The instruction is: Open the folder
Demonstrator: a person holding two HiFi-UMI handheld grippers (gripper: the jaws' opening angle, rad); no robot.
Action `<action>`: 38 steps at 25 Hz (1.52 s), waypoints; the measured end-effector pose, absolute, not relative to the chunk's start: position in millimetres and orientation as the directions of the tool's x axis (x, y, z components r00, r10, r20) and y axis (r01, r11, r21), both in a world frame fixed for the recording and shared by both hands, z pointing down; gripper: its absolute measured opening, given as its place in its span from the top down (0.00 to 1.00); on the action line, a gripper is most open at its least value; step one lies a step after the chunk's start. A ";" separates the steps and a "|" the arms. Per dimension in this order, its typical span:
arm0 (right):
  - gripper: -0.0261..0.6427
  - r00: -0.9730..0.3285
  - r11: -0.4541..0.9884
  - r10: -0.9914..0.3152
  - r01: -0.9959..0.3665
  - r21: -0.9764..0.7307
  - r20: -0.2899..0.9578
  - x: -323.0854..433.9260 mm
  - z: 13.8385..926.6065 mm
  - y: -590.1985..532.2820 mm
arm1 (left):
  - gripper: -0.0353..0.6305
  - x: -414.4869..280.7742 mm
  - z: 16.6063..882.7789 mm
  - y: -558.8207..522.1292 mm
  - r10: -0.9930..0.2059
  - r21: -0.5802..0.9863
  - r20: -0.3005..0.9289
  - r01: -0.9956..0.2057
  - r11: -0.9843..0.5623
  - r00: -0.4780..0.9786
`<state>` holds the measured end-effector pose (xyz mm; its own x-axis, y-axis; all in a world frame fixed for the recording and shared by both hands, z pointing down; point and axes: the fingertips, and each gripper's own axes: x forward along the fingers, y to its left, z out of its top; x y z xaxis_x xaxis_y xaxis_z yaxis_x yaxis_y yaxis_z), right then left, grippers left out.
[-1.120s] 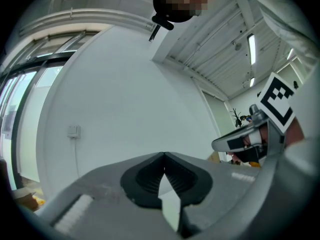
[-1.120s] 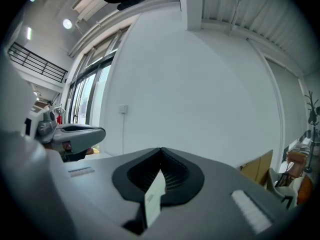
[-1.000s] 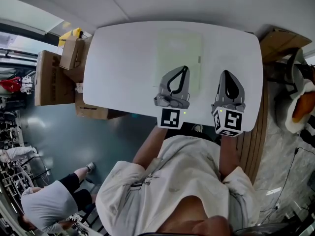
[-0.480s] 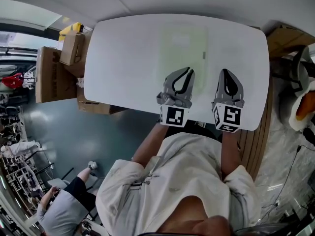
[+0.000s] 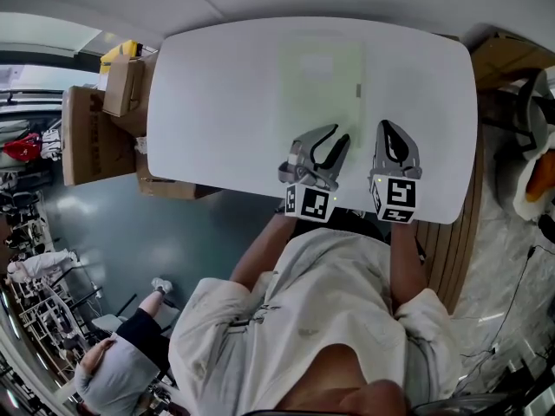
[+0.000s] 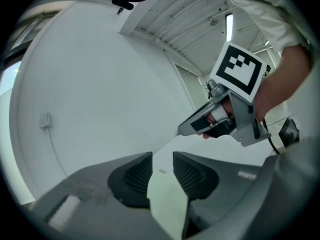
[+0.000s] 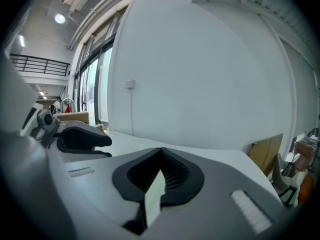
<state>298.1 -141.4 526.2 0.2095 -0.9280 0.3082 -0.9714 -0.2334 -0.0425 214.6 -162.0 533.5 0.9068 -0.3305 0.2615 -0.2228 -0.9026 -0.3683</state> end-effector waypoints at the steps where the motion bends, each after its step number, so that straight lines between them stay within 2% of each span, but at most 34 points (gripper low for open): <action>1: 0.96 0.209 -0.234 -0.927 -0.971 -0.044 0.312 298.6 528.3 -141.5 | 0.77 215.5 538.1 -159.7 -0.322 -0.372 0.273 -0.209 -0.904 0.906; 16: 0.96 0.207 -0.239 -0.910 -0.970 -0.045 0.359 296.0 550.1 -139.8 | 0.65 217.9 615.0 -131.7 -0.192 -0.474 0.470 0.063 -0.879 0.862; 24: 0.96 0.202 -0.234 -0.905 -0.971 -0.042 0.374 294.8 556.5 -140.2 | 0.59 223.1 644.8 -124.9 -0.142 -0.563 0.559 0.248 -0.788 0.817; 30: 0.96 0.181 -0.217 -0.902 -0.975 -0.048 0.392 291.8 569.1 -140.9 | 0.59 223.9 653.3 -123.3 -0.149 -0.567 0.569 0.255 -0.783 0.808; 38: 0.96 0.039 -0.072 -0.906 -0.996 -0.062 0.421 262.9 609.7 -153.1 | 0.59 221.5 659.8 -134.4 -0.186 -0.579 0.568 0.228 -0.783 0.802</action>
<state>262.9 -153.1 609.7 0.0392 -0.9061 0.4211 -0.9955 -0.0718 -0.0617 221.5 -134.4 659.8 0.8019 -0.1861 0.5677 0.2279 -0.7831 -0.5786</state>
